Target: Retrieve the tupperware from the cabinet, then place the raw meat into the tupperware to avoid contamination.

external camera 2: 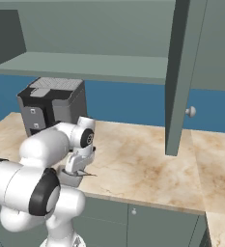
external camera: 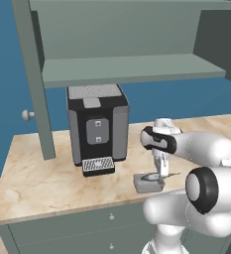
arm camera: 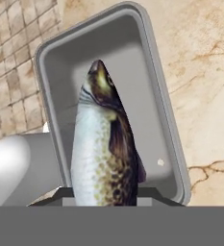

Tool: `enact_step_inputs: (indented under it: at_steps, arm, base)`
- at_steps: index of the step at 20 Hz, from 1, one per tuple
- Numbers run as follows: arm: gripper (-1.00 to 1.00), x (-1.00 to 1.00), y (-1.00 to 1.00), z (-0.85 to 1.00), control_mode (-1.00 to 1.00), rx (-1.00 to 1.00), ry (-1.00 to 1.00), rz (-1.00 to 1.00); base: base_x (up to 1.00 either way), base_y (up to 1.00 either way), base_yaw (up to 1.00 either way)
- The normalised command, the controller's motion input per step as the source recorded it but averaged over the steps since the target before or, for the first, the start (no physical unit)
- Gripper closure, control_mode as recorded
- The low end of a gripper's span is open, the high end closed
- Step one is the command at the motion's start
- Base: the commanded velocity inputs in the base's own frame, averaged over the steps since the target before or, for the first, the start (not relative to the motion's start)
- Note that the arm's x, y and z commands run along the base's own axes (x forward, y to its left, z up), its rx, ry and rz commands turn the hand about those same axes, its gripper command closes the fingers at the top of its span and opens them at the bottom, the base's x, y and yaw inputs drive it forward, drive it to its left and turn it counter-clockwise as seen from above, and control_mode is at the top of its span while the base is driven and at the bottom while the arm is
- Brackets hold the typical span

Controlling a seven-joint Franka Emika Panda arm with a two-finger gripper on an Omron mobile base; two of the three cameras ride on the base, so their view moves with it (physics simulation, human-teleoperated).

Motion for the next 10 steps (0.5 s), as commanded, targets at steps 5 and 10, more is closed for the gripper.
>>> enact_step_inputs:
  at_steps: [5,10]
  arm:
    - [1.00,0.00,0.00,-0.10,-1.00,-0.06,0.00,0.00]
    - [1.00,-0.03,0.02,-0.02,-1.00,-0.06,-0.01,0.00]
  base:
    - [0.00,0.00,0.00]
    - [0.00,0.00,0.00]
